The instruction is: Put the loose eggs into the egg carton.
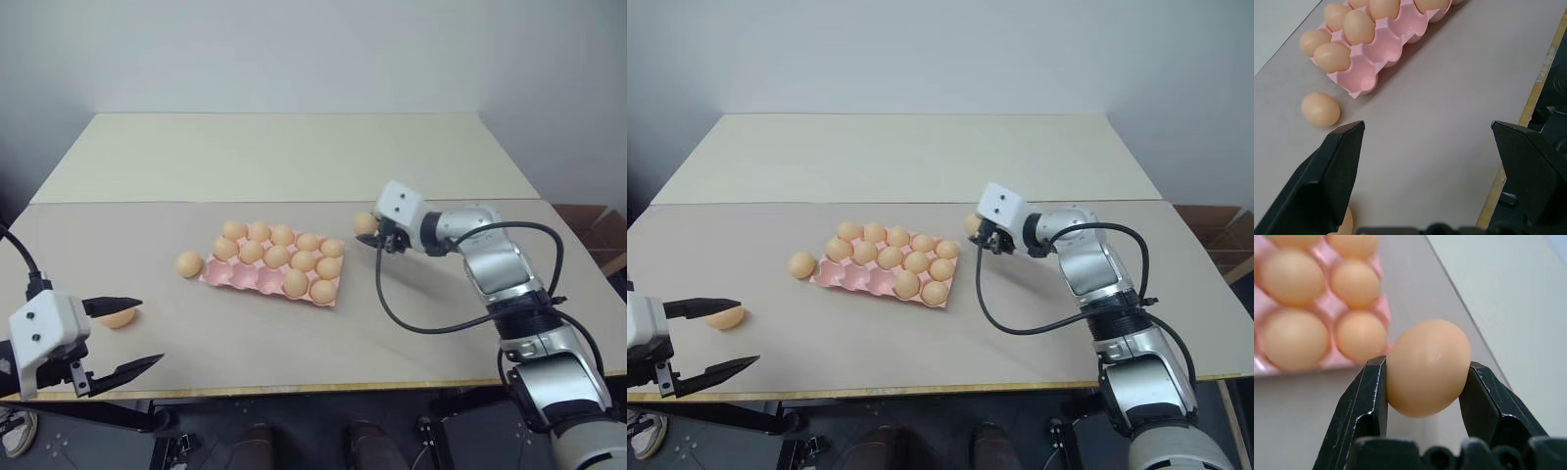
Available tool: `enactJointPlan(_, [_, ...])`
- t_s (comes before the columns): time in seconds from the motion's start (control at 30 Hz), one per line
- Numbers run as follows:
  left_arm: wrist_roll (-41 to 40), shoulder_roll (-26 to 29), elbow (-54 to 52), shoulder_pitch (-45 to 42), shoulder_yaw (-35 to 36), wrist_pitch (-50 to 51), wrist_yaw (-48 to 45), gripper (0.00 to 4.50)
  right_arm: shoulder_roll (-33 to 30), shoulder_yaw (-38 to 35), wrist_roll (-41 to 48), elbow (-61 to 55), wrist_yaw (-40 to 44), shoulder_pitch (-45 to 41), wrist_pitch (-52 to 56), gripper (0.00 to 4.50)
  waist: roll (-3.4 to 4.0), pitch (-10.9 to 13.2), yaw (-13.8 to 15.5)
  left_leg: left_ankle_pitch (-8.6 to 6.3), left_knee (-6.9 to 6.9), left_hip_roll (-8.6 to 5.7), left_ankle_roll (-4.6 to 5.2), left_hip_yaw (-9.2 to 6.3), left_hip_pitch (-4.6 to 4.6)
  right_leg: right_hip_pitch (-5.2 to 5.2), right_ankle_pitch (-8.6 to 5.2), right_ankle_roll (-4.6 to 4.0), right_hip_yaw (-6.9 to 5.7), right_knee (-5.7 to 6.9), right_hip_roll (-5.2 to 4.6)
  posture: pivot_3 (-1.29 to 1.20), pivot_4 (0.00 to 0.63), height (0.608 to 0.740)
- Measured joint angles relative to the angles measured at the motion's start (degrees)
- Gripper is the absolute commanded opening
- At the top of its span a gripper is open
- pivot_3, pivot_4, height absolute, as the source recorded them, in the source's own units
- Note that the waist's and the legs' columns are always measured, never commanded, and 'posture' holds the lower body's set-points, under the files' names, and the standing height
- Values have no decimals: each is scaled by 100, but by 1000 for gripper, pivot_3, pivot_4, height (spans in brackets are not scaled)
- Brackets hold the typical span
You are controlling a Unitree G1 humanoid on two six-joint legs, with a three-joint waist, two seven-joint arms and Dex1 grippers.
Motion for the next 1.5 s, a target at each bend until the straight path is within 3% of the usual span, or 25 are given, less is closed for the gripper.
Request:
enactJointPlan(0.3, [1,-13,-11,37,5,2,9,4500,1130,682,469,-1216,-241,14,1060,1919,-1,-1,-15,0,0,-6,0,-10,-6,-6,0,0,-2,3,-6,0,150,740])
enactJointPlan(0.67, [1,-170,-174,280,31,22,113,4500,1732,1526,64,-613,-679,126,146,1919,-4,-2,-48,0,0,-6,-1,-9,-7,-14,0,0,-1,7,-7,0,150,740])
enactJointPlan(0.7, [1,-179,-186,307,32,23,117,4500,1736,1535,23,-513,-705,126,37,2602,-4,-2,-50,0,0,-6,-1,-10,-7,-14,0,0,0,7,-6,0,150,740])
enactJointPlan(0.9, [3,-193,-192,346,33,22,143,4500,1757,1544,-152,-239,-797,161,-258,4471,-4,-2,-61,0,0,-4,-1,-9,-10,-22,0,-1,2,11,-5,0,150,740])
enactJointPlan(1.23, [5,-186,-177,301,28,21,156,4500,1688,1533,-254,-308,-801,258,-358,4471,-4,-2,-66,0,0,-4,-1,-11,-11,-26,0,-1,4,12,-5,0,150,740])
enactJointPlan(1.5, [130,-171,-116,235,13,8,181,4500,940,1234,110,-1324,-282,367,300,4471,-5,-3,-54,0,0,-5,0,-14,-21,-35,0,-1,6,10,-7,0,150,740])
